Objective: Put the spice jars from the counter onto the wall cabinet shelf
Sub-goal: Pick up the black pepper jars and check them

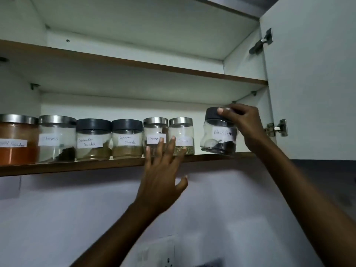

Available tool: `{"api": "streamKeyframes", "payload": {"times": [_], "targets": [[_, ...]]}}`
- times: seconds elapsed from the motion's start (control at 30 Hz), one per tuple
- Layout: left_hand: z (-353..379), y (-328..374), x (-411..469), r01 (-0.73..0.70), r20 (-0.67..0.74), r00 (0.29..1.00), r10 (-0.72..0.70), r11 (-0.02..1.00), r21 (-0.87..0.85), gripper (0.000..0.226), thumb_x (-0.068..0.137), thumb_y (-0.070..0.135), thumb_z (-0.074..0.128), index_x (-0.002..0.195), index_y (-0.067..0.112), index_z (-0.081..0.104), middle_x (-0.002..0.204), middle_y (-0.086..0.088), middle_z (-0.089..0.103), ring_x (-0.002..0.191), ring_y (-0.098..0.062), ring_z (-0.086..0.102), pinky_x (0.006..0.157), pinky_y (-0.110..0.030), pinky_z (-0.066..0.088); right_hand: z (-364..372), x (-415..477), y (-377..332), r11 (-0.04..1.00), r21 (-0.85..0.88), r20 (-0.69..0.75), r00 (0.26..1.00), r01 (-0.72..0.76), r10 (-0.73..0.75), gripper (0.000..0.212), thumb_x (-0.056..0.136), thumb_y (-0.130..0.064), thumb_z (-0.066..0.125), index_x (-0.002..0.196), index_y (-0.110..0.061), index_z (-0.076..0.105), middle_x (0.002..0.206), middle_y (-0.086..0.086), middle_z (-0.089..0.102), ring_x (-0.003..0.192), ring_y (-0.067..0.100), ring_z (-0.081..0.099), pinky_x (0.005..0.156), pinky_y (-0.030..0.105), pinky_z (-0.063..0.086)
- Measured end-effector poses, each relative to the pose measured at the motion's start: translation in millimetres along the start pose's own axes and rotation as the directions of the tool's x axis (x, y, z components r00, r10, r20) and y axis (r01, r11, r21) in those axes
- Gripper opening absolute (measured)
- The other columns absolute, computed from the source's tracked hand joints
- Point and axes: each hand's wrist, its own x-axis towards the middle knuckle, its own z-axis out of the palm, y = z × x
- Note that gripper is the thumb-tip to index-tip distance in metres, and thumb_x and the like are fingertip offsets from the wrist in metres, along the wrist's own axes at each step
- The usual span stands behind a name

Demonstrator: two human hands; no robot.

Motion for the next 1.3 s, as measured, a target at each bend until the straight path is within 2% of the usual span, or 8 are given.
{"api": "streamKeyframes", "payload": {"times": [0.13, 0.3, 0.53, 0.73, 0.97, 1.07, 1.17, 1.3], "targets": [[40.3, -36.6, 11.1, -0.041, 0.111, 0.994, 0.021, 0.982, 0.186, 0.088, 0.086, 0.058, 0.041, 0.135, 0.041, -0.03, 0.151, -0.005, -0.034, 0.138, -0.032, -0.031, 0.11, -0.053, -0.018, 10.4, 31.2, 40.6, 0.998, -0.054, 0.056, 0.998, -0.014, 0.017, 0.006, 0.079, -0.01, 0.071, 0.074, -0.012, 0.07, 0.064, -0.004, 0.064, 0.051, -0.007, 0.057, 0.051, 0.007, 0.042], [60.8, -38.2, 13.1, -0.064, 0.026, 0.998, 0.06, 0.968, 0.241, 0.081, 0.075, 0.068, 0.047, 0.145, 0.033, 0.026, 0.153, -0.018, 0.019, 0.14, -0.045, 0.015, 0.106, -0.067, 0.011, 19.5, 55.0, 82.8, 0.992, -0.086, 0.088, 0.991, -0.093, 0.1, 0.01, 0.078, -0.011, 0.072, 0.077, -0.001, 0.071, 0.064, 0.005, 0.061, 0.055, 0.003, 0.055, 0.055, 0.013, 0.042], [73.0, -43.2, 9.4, -0.082, -0.036, 0.995, 0.098, 0.947, 0.312, 0.089, 0.065, 0.07, 0.055, 0.143, 0.034, 0.033, 0.154, -0.018, 0.021, 0.141, -0.041, 0.014, 0.106, -0.064, 0.012, 34.9, 63.0, 109.5, 0.99, -0.02, 0.108, 0.984, -0.137, 0.138, 0.009, 0.077, -0.008, 0.071, 0.069, -0.009, 0.068, 0.065, 0.003, 0.059, 0.059, 0.007, 0.055, 0.056, 0.012, 0.042], [74.8, -44.5, 9.7, -0.071, -0.043, 0.995, 0.091, 0.94, 0.334, 0.094, 0.061, 0.069, 0.061, 0.144, 0.035, 0.032, 0.154, -0.017, 0.02, 0.141, -0.042, 0.016, 0.107, -0.064, 0.013, 45.9, 64.2, 115.5, 0.962, 0.145, 0.092, 0.972, -0.229, 0.218, 0.005, 0.077, -0.002, 0.068, 0.082, -0.003, 0.067, 0.075, 0.005, 0.063, 0.07, 0.015, 0.059, 0.066, 0.022, 0.047], [72.3, -39.3, 9.3, -0.038, -0.017, 0.999, 0.045, 0.954, 0.298, 0.098, 0.06, 0.066, 0.068, 0.144, 0.034, 0.031, 0.154, -0.018, 0.021, 0.141, -0.043, 0.016, 0.107, -0.063, 0.01, 43.9, 53.2, 112.7, 0.934, 0.148, 0.121, 0.943, -0.326, 0.31, 0.055, 0.079, 0.003, 0.061, 0.131, -0.013, 0.051, 0.128, 0.009, 0.051, 0.093, 0.011, 0.06, 0.076, 0.022, 0.047], [70.7, -30.2, 2.9, -0.021, 0.016, 1.0, 0.017, 0.97, 0.241, 0.095, 0.064, 0.06, 0.07, 0.145, 0.029, 0.03, 0.154, -0.021, 0.016, 0.141, -0.042, 0.013, 0.107, -0.065, 0.007, 30.3, 27.5, 106.7, 0.966, -0.064, 0.039, 0.966, -0.251, 0.254, 0.073, 0.08, -0.001, 0.063, 0.143, -0.02, 0.032, 0.152, 0.007, 0.026, 0.136, 0.022, 0.033, 0.104, 0.032, 0.037], [79.6, -7.7, -30.0, -0.08, 0.081, 0.994, 0.068, 0.984, 0.158, 0.089, 0.069, 0.042, 0.073, 0.146, 0.025, 0.031, 0.155, -0.02, 0.012, 0.142, -0.04, 0.01, 0.106, -0.066, 0.009, 12.4, -25.1, 103.0, 0.979, -0.162, -0.141, 0.985, -0.121, 0.099, 0.057, 0.077, 0.001, 0.064, 0.129, -0.015, 0.048, 0.133, 0.005, 0.046, 0.119, 0.02, 0.047, 0.094, 0.023, 0.042], [98.8, 31.4, -96.3, -0.113, 0.153, 0.982, 0.112, 0.994, -0.002, 0.063, 0.074, 0.024, 0.07, 0.133, 0.021, 0.052, 0.152, -0.017, 0.028, 0.141, -0.038, 0.02, 0.109, -0.062, 0.011, -13.8, -111.3, 118.1, 0.966, -0.118, -0.076, 0.972, -0.231, 0.223, 0.017, 0.08, 0.004, 0.061, 0.092, -0.007, 0.067, 0.093, 0.011, 0.067, 0.086, 0.018, 0.062, 0.082, 0.027, 0.049]]}}
